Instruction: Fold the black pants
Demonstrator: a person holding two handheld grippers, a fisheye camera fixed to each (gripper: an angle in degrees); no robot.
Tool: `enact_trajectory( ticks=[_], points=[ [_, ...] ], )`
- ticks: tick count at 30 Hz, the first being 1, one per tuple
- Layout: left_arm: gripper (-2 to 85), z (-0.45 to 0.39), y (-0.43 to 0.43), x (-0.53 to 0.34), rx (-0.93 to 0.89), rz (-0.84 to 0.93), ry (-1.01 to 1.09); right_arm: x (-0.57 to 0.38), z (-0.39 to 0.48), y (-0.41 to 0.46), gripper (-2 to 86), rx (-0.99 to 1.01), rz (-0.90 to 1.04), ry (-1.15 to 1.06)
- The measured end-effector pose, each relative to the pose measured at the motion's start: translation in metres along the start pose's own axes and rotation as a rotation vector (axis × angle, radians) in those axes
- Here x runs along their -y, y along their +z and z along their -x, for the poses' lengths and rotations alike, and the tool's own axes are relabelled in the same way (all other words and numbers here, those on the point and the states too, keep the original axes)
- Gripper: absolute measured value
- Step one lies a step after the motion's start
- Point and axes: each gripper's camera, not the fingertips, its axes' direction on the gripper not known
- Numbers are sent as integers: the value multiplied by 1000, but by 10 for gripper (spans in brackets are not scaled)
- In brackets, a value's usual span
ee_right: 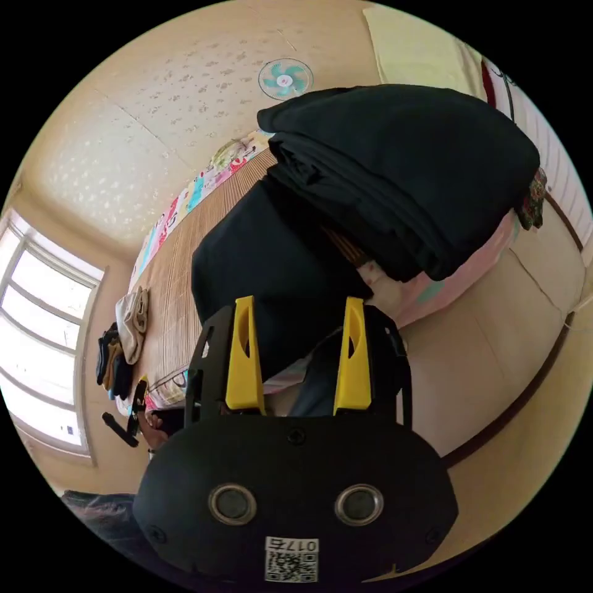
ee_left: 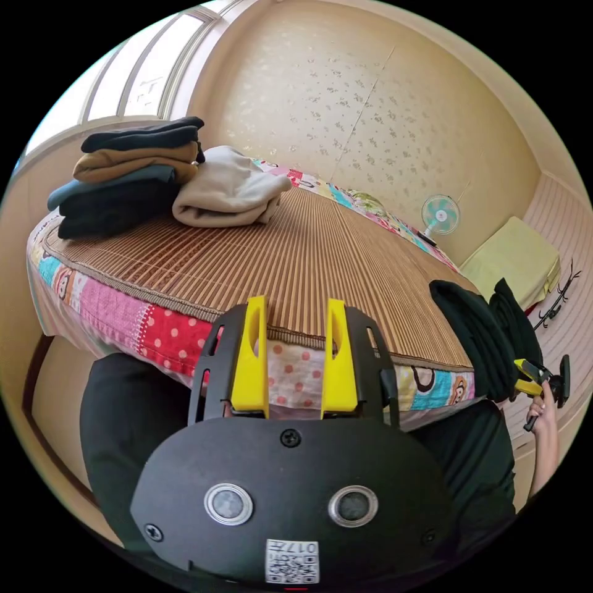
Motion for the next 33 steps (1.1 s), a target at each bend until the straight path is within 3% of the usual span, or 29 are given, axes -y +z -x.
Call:
enact_trajectory(
  ticks=[4, 8, 11, 15, 17, 21, 25, 29, 31, 33],
  points=[
    [98, 0, -10, -19, -56, 37, 0, 39, 72, -2, 78, 191, -118, -172],
    [82, -11, -40, -44, -85, 4, -26, 55, 242, 31, 70, 329, -99, -637],
    [82, -28, -80, -49, -100, -91, -18, 10, 344, 82, 70, 492, 77, -971],
    [83, -65, -128, -60, -124, -151, 62, -93, 408, 171, 80, 665, 558, -1319],
    [86, -84, -139, -68, -139, -124, 115, -115, 397, 177, 83, 736, 594, -1305],
    [90, -127, -176, -85, -182, -182, 205, -101, 318, 129, 60, 801, 453, -1184],
    [87, -193, -187, -80, -376, -227, 346, -80, 210, 81, 64, 599, 250, -1035],
    [86, -344, -130, -70, -639, 46, 776, -68, 88, 36, 74, 316, 133, -748],
    [98, -417, -86, -79, -614, 220, 974, -69, 48, 20, 78, 302, 114, -630],
    [132, -495, -30, -105, -457, 355, 1202, -73, 10, 8, 82, 357, 93, -504]
  ],
)
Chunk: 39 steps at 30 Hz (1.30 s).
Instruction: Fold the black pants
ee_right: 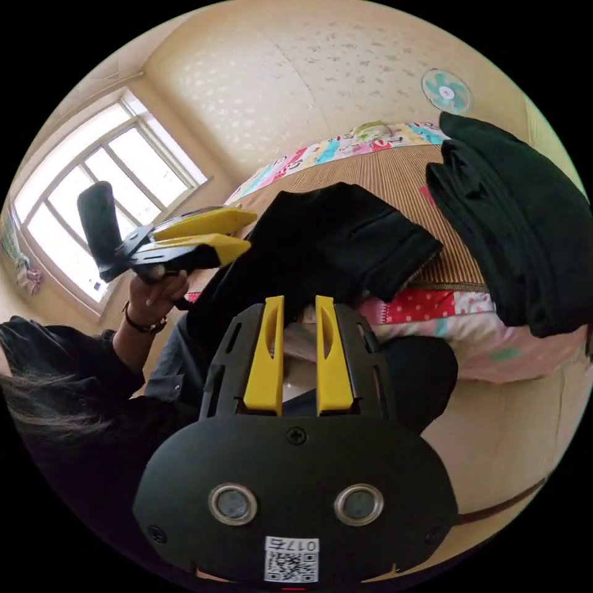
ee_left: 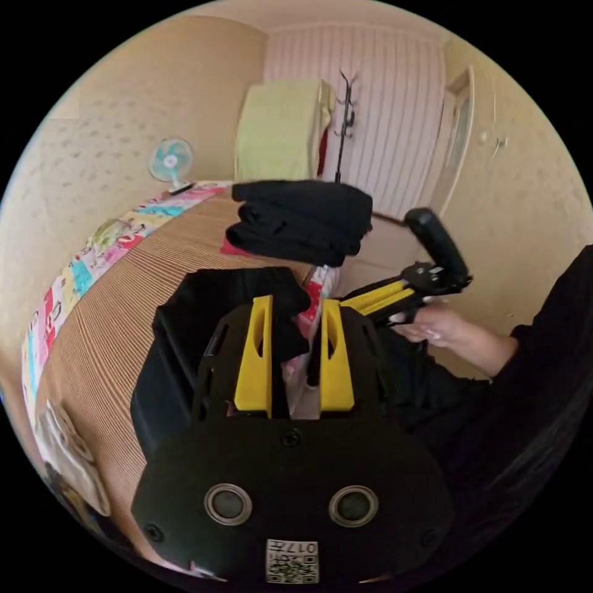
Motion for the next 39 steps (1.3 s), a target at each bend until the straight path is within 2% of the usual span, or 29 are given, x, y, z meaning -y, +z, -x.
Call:
enact_trajectory(
  ticks=[1, 3, 5, 8, 10, 12, 13, 14, 18, 20, 21, 23, 28, 30, 32, 34, 37, 39],
  points=[
    [134, -5, 16, 10, 24, 39, 49, -4, -5, -3, 83, 18, -9, 24],
    [130, -15, 80, 36, 84, 262, 154, -19, -19, -5, 89, 82, -26, 103],
    [111, -13, 121, 40, 86, 418, 172, -25, -25, -2, 94, 115, -15, 131],
    [86, 3, 117, 48, -12, 404, 102, -29, -28, 8, 105, 107, 29, 149],
    [55, 27, 88, 49, -95, 304, -9, -28, -27, 16, 117, 71, 57, 164],
    [24, 80, 29, 31, -244, 68, -260, -26, -30, 27, 133, 80, 55, 232],
    [20, 93, 12, 25, -289, 4, -316, -25, -33, 31, 136, 92, 41, 258],
    [15, 115, -24, 11, -374, -132, -387, -25, -37, 38, 143, 112, 8, 296],
    [6, 142, -138, -40, -572, -487, -473, -13, -46, 59, 166, 276, -94, 370],
    [5, 139, -190, -64, -602, -642, -487, -8, -45, 65, 164, 152, -120, 411],
    [4, 135, -224, -79, -609, -744, -489, -6, -44, 72, 163, 64, -91, 467],
    [4, 127, -279, -101, -595, -879, -480, -8, -33, 71, 172, 100, -107, 442],
    [5, 86, -423, -128, -437, -1038, -295, -35, 37, 14, 189, 78, -446, 126],
    [5, 57, -487, -139, -331, -1110, -221, -25, 59, -26, 211, 173, -623, -25],
    [5, 40, -526, -148, -290, -1164, -188, 0, 73, -52, 222, 316, -690, -131],
    [5, 28, -558, -162, -273, -1226, -181, 39, 86, -62, 226, 376, -624, -123],
    [5, 14, -599, -182, -250, -1298, -164, 90, 124, -43, 230, 553, -416, -338],
    [5, 1, -628, -191, -227, -1320, -129, 91, 161, -13, 190, 707, -235, -463]
  ],
)
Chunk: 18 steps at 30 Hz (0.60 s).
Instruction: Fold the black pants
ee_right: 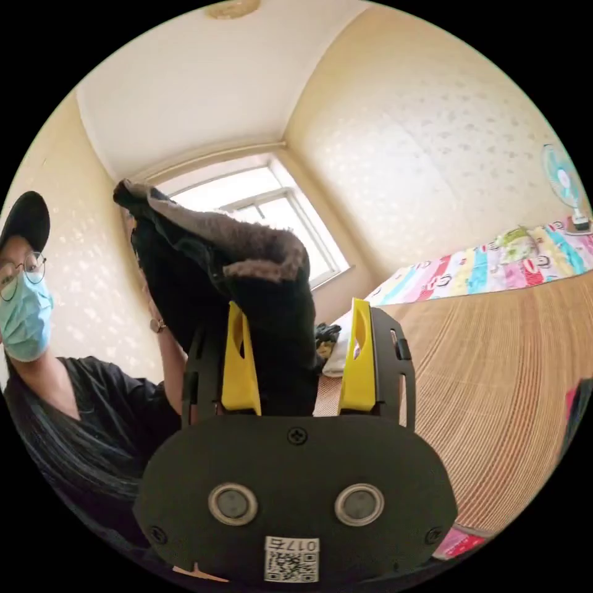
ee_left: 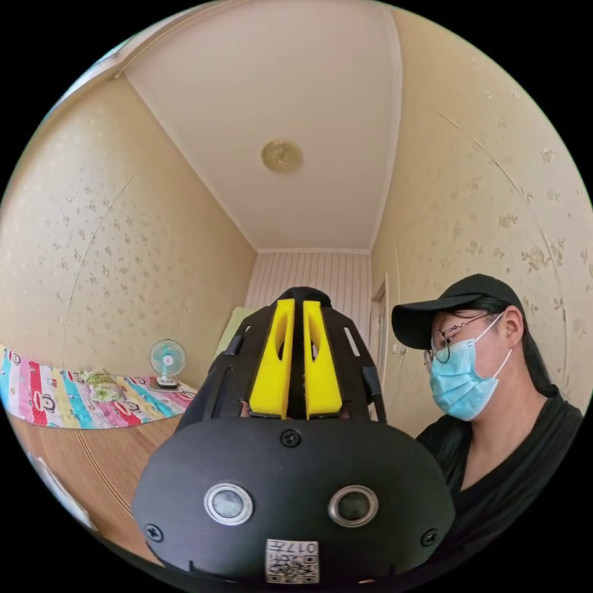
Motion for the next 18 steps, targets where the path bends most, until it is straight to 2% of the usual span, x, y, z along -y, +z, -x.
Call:
enact_trajectory(
  ticks=[1, 2, 4, 6, 9, 12, 14, 18],
  points=[
    [5, -5, -3, 5, -4, -7, 6, -4, 8, 8, 153, 5, -1, -22],
    [5, -13, -10, 16, -14, -15, 16, -11, 32, 14, 78, -30, -45, -95],
    [5, -27, -27, 34, -22, -36, 43, -9, 75, 0, 67, -211, -174, -125],
    [5, -47, -53, 63, 9, -57, 115, 12, 143, -44, 62, -477, -417, -206],
    [6, -46, -48, 108, 182, -11, 190, 62, 203, -86, 59, -600, -608, -277],
    [7, 1, -44, 136, 140, -40, -4, 114, 246, -97, 59, -682, -683, -377],
    [8, 12, -48, 135, 118, -86, -22, 127, 275, -96, 60, -702, -692, -452],
    [13, 28, -53, 103, 303, -185, -2, 122, 312, -75, 60, -815, -648, -604]
  ],
)
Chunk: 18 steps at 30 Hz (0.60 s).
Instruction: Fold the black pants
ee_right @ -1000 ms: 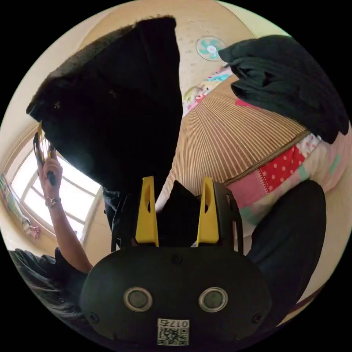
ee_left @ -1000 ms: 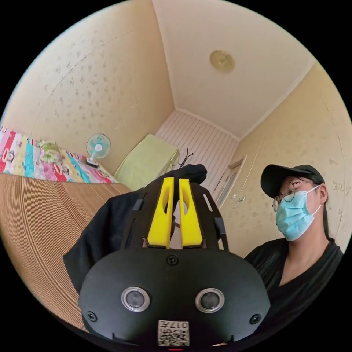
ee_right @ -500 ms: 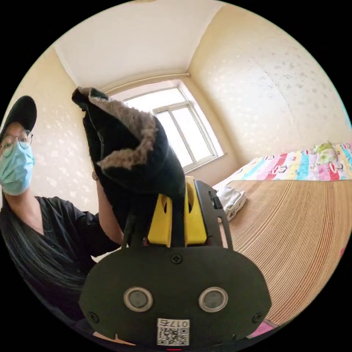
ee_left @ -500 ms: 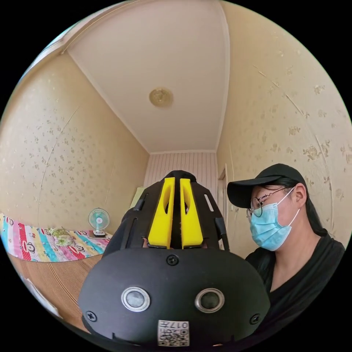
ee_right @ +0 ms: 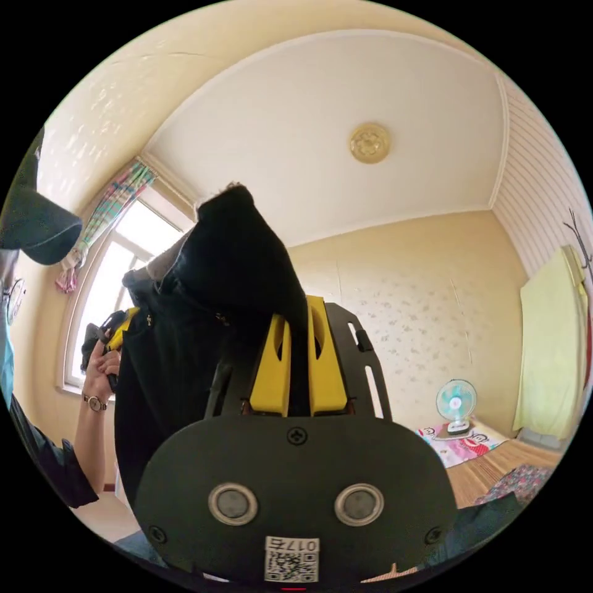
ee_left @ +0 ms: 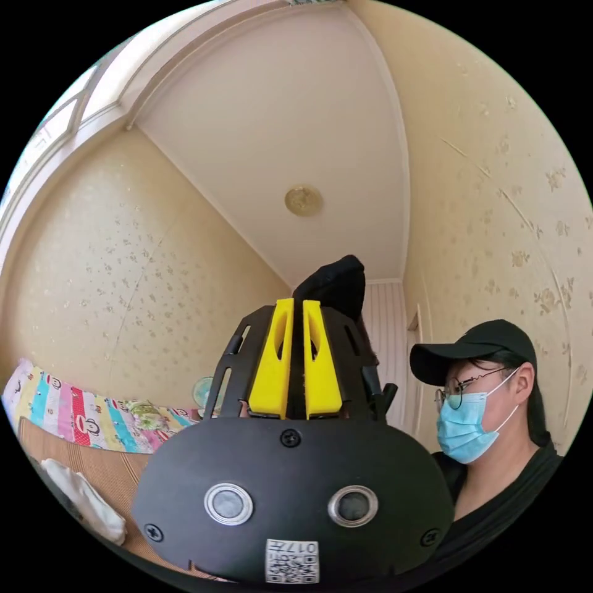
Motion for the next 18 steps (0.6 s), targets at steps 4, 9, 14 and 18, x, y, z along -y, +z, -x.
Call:
enact_trajectory(
  ticks=[4, 9, 14, 18],
  points=[
    [19, 58, 46, -30, 159, 5, -54, -25, 7, 36, 60, -102, 84, -49],
    [38, 291, 265, -22, 471, 325, -260, -53, -87, 272, 62, -192, 466, -3],
    [64, 422, 326, -105, 567, 544, -381, -159, -204, 420, 84, -190, 909, 311],
    [86, 419, 304, -273, 525, 879, -220, -284, -167, 378, 73, 53, 1021, 142]
  ],
)
